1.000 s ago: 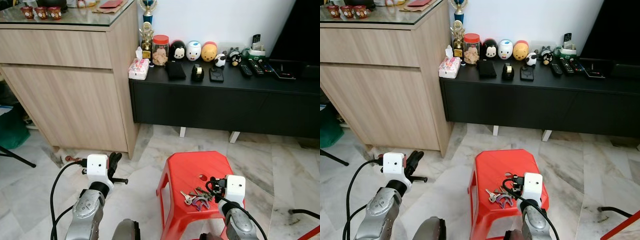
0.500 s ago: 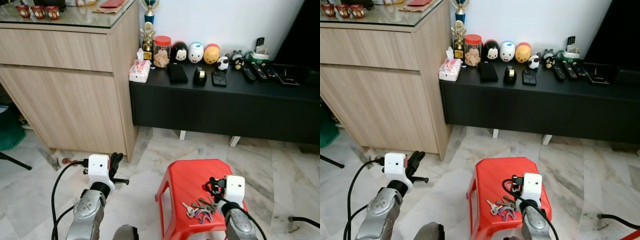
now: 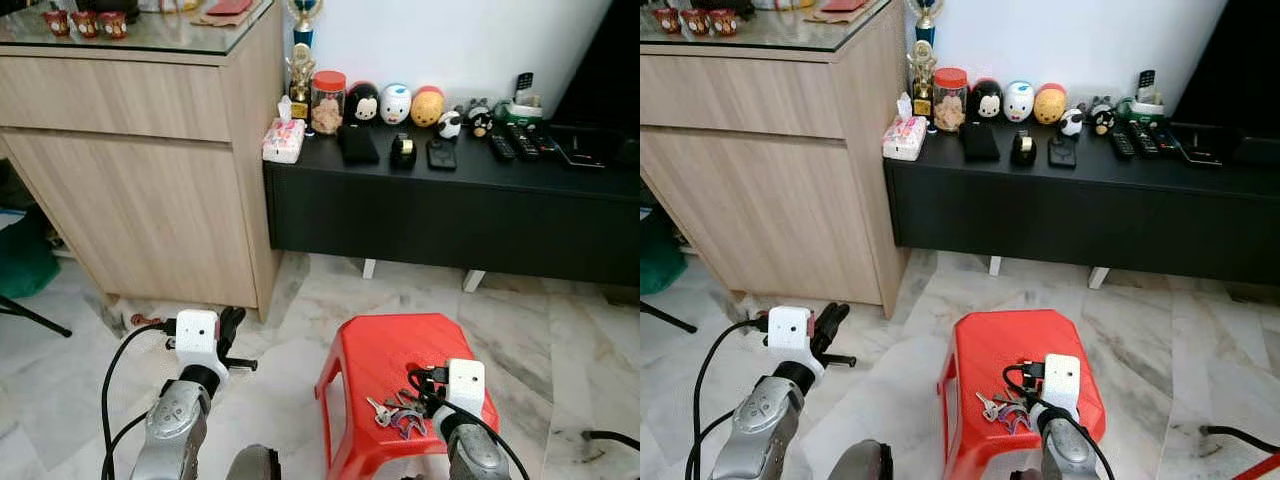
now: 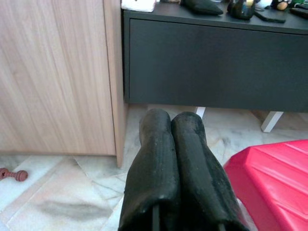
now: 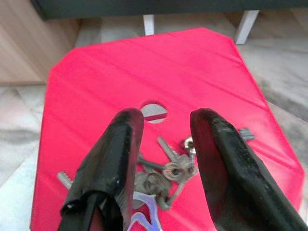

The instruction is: Hang keys on a hook

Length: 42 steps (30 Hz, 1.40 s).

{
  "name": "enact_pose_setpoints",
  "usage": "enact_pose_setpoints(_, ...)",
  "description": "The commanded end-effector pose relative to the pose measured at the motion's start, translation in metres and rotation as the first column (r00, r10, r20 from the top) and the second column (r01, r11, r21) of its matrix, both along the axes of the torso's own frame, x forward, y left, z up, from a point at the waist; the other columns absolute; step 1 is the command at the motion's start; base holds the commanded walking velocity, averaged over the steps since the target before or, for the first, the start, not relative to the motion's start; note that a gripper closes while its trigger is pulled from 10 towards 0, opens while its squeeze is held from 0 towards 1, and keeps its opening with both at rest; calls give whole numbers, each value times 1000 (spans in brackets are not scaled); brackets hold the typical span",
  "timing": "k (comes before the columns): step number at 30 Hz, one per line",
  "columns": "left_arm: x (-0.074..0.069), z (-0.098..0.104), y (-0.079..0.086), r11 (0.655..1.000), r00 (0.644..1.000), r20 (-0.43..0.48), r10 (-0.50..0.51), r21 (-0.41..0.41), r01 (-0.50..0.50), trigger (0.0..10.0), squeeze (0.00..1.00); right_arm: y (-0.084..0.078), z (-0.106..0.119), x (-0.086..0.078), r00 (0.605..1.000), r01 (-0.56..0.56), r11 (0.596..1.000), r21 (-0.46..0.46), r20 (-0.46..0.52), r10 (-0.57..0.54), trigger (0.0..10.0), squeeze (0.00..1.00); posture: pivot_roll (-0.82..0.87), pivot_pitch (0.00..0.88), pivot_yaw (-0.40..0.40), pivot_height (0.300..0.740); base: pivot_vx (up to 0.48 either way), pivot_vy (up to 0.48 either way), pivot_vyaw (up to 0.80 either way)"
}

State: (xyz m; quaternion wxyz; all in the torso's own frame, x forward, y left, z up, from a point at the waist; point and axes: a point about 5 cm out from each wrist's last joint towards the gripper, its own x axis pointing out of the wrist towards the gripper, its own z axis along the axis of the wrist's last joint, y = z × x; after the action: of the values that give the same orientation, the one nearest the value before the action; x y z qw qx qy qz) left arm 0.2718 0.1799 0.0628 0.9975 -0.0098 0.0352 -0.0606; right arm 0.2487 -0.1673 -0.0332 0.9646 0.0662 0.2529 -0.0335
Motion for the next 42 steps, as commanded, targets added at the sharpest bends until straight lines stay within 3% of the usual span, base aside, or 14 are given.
enact_pose_setpoints(1,0,3,-3,1000,1000,6,-22,4,22,10000,0,-2,4,5,1000,13,1000,5,8,-13,10000,0,155,31,-35,632,0,0,0)
enact_pose_setpoints(8,1,3,-4,1000,1000,9,-22,1,22,10000,0,-3,3,6,1000,-11,1000,-24,-4,11,10000,0,154,32,-36,632,0,0,0)
enact_pose_setpoints(42,-1,3,-6,999,999,10,-47,11,47,10000,0,5,1,3,1000,-18,1000,-12,-7,18,10000,0,157,35,-32,632,276,0,0)
